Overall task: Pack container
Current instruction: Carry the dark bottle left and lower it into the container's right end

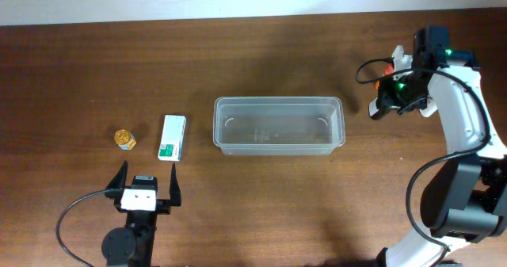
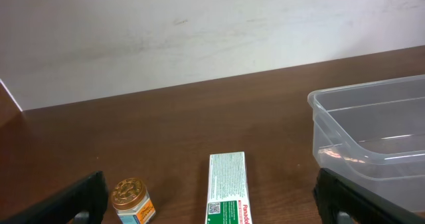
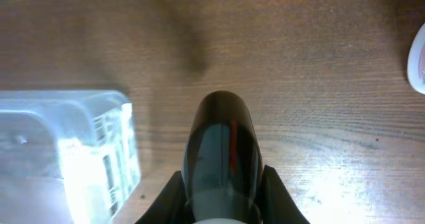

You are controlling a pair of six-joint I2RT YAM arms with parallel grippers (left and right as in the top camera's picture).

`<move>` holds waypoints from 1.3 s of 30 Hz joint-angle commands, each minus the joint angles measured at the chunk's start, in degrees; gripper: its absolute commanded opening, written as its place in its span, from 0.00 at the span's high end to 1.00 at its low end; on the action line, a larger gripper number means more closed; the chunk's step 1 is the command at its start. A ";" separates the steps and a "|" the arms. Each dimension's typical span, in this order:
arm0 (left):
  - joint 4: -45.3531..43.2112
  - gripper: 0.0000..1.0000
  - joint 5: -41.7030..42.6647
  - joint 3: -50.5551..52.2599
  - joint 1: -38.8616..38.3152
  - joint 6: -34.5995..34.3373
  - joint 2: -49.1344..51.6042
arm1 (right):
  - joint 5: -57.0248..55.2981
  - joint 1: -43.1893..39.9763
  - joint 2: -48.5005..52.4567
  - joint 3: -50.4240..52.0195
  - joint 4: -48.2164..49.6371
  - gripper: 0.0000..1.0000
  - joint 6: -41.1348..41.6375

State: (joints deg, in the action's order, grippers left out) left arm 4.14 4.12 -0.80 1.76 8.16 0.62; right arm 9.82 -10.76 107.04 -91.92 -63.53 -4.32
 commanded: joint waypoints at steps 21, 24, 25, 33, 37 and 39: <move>0.17 0.00 0.61 0.28 0.33 0.94 -0.33 | 1.33 19.19 -0.70 -18.14 -17.09 0.78 5.44; 0.17 0.01 0.61 0.28 0.33 0.94 -0.33 | -1.53 20.92 -0.52 -18.12 -16.17 0.78 6.56; 0.17 0.01 0.61 0.28 0.33 0.94 -0.33 | -1.49 21.27 -0.42 -18.12 -15.69 0.78 6.64; 0.17 0.01 0.61 0.28 0.33 0.94 -0.33 | -1.53 21.64 3.17 -17.90 -14.64 0.78 8.22; 0.17 0.01 0.61 0.28 0.33 0.94 -0.33 | -1.51 21.64 6.19 -17.90 -14.67 0.78 8.22; 0.17 0.01 0.61 0.28 0.33 0.96 -0.33 | -1.51 21.64 7.89 -17.88 -14.69 0.78 8.22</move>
State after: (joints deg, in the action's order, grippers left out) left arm 4.14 4.12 -0.80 1.76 8.16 0.62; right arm 8.99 10.55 112.73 -108.55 -78.39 3.25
